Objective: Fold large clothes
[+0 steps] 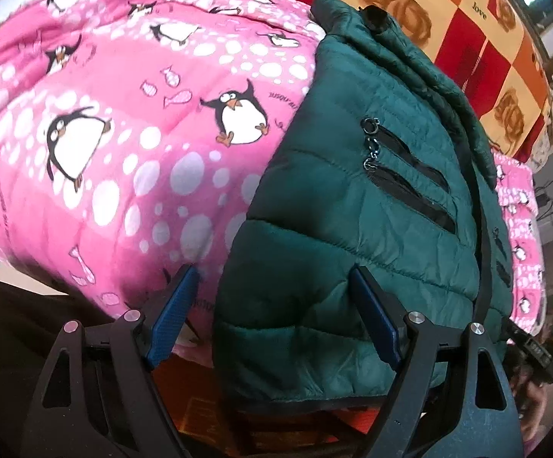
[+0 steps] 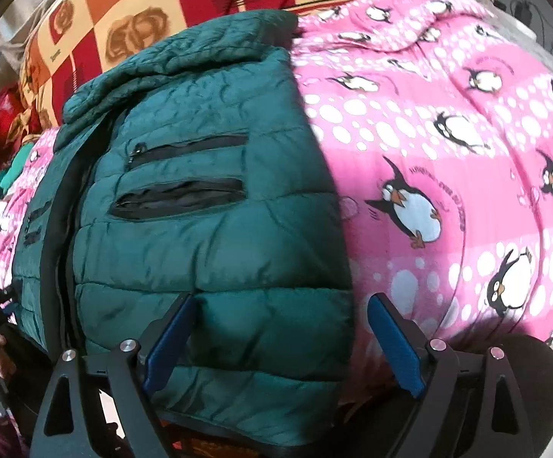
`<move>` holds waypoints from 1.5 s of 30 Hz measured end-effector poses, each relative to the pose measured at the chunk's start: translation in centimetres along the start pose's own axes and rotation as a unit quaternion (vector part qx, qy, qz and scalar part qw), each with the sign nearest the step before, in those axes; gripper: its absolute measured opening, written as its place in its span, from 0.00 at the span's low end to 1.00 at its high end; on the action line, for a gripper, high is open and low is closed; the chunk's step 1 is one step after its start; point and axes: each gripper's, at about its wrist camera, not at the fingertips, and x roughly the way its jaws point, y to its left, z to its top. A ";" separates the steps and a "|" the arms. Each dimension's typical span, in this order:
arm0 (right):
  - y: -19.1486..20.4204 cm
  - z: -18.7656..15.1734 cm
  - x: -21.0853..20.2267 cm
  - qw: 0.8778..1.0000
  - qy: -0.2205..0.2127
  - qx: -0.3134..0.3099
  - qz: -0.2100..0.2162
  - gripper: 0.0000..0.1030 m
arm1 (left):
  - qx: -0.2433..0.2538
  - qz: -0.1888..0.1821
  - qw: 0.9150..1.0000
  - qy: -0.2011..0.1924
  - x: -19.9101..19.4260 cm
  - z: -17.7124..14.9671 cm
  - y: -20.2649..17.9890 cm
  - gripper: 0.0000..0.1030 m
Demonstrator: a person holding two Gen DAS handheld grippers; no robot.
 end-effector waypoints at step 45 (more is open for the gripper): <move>1.4 -0.9 0.2 0.989 0.014 -0.094 0.116 0.38 | 0.082 0.046 0.995 -0.029 0.3 -1.5 -3.6 0.42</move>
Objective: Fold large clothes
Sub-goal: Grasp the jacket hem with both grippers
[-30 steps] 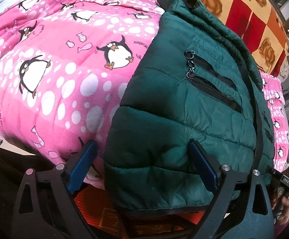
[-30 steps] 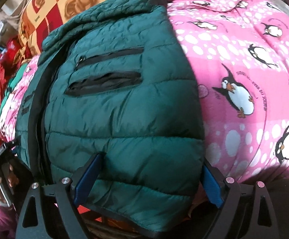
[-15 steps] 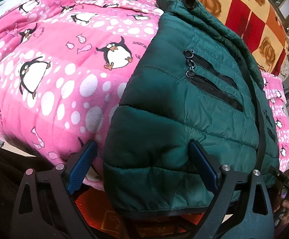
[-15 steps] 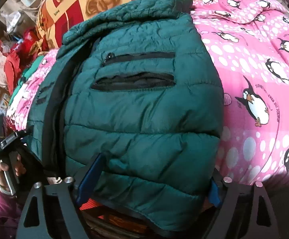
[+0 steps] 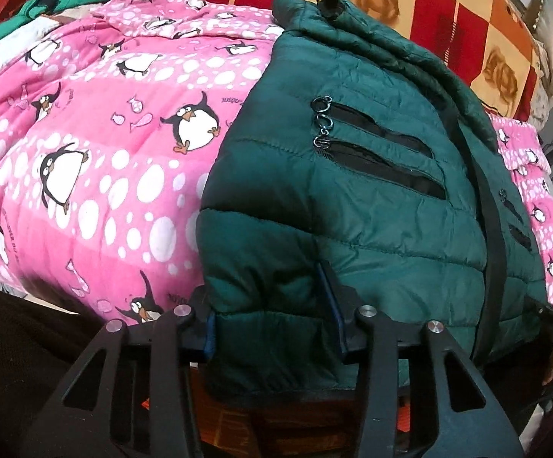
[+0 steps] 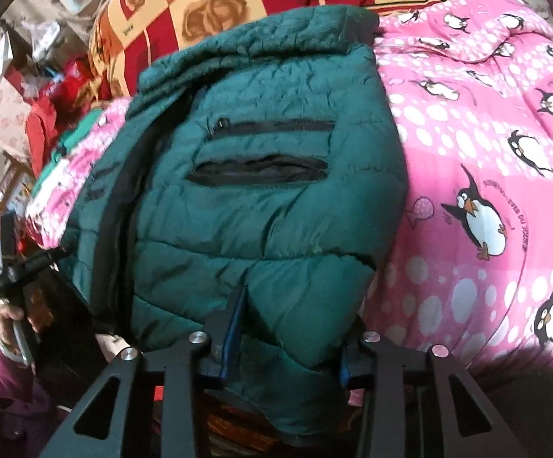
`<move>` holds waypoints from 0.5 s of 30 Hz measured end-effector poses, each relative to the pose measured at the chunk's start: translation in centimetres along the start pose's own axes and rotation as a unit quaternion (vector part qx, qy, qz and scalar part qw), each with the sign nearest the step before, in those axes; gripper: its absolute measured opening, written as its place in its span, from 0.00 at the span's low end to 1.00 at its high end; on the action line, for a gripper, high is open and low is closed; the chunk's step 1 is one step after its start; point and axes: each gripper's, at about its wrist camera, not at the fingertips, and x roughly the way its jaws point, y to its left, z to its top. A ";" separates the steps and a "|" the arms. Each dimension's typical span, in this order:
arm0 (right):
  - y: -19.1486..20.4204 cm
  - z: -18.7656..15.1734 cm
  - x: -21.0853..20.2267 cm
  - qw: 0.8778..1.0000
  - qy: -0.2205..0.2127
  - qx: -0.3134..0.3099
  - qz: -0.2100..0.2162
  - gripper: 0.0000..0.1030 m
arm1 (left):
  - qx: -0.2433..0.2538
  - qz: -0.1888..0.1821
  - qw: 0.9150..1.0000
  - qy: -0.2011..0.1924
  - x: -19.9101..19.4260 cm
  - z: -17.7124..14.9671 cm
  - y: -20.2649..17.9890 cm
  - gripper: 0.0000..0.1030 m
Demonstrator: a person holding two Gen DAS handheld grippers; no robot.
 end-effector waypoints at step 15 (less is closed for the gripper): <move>1.2 0.8 -2.8 0.998 -0.055 -0.023 0.011 0.20 | 0.000 -0.015 0.999 -0.050 -4.1 1.7 -0.7 0.12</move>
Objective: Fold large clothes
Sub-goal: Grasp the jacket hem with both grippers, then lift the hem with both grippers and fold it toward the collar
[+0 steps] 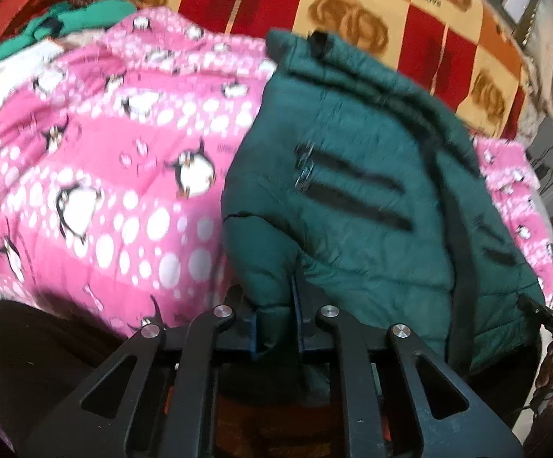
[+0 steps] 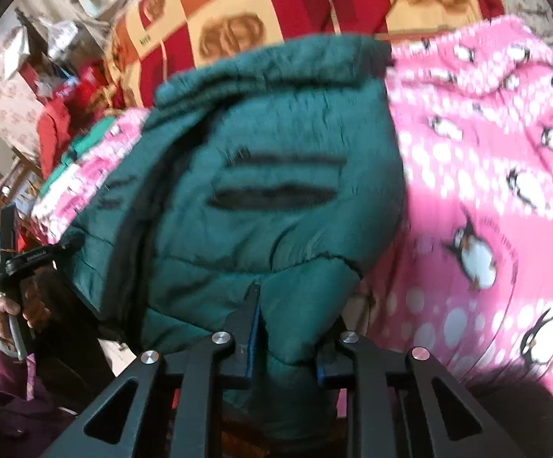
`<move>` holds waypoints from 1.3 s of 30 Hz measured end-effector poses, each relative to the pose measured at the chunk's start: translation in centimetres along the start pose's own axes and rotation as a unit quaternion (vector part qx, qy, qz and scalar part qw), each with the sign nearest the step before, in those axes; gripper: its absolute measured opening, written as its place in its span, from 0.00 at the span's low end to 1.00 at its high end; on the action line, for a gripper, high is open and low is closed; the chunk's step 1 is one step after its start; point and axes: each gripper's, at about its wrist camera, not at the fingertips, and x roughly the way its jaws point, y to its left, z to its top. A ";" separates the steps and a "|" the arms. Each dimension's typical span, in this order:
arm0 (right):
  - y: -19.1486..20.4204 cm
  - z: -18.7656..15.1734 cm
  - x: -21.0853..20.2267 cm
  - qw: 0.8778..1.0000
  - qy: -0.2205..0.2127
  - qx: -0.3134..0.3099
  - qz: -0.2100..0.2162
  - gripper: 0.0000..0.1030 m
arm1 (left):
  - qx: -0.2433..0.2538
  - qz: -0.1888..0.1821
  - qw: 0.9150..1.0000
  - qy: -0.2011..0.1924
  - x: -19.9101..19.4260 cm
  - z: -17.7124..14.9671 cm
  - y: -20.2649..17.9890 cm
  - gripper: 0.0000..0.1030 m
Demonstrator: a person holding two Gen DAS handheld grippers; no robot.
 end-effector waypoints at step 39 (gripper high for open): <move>0.3 14.7 -2.6 0.986 -0.163 0.012 -0.020 0.19 | 0.016 0.038 0.990 -0.132 -1.9 13.7 -5.2 0.12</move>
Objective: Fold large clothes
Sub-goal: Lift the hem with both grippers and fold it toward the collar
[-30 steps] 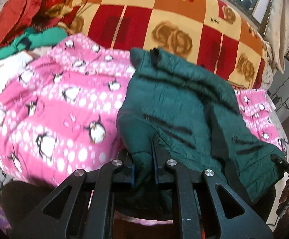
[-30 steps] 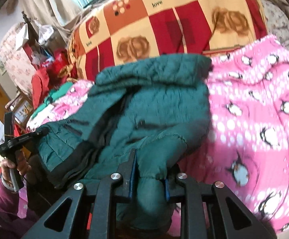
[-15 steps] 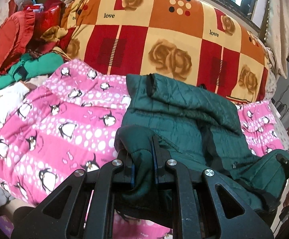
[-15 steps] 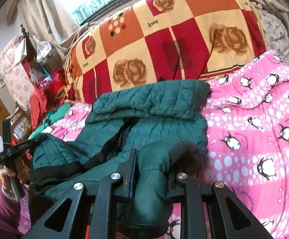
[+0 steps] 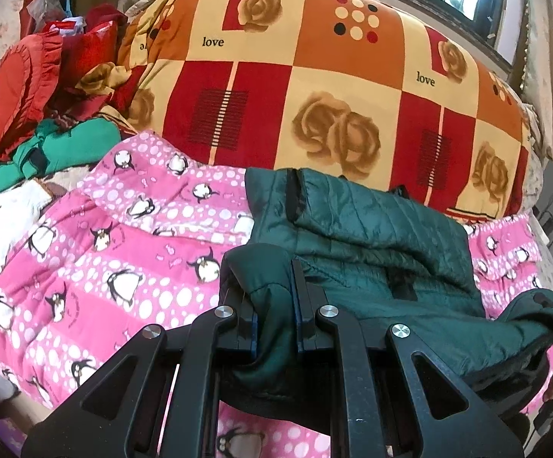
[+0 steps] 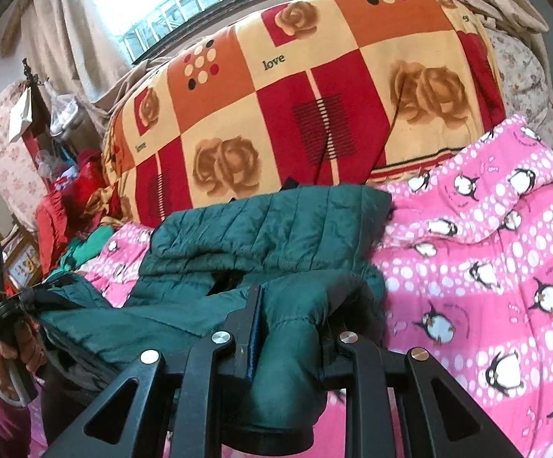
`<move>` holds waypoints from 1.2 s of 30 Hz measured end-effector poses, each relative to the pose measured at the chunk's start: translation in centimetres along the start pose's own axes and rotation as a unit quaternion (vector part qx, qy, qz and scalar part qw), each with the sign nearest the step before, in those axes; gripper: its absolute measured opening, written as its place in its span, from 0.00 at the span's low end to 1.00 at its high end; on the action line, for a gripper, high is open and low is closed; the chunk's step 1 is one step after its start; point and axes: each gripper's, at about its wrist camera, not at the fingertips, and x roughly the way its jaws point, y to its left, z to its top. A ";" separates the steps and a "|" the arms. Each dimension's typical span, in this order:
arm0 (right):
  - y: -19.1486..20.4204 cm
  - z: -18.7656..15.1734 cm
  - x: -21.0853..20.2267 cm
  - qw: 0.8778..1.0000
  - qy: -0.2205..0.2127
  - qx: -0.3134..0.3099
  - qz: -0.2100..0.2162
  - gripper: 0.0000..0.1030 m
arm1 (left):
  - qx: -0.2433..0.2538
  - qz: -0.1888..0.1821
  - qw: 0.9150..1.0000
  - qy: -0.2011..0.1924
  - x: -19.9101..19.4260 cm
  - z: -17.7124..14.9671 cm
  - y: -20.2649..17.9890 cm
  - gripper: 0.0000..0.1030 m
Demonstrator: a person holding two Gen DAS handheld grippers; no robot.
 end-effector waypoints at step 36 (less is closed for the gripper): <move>-1.5 11.8 10.6 0.996 -0.019 -0.013 -0.088 0.19 | -0.008 0.068 0.998 -0.016 10.0 9.9 -2.0 0.12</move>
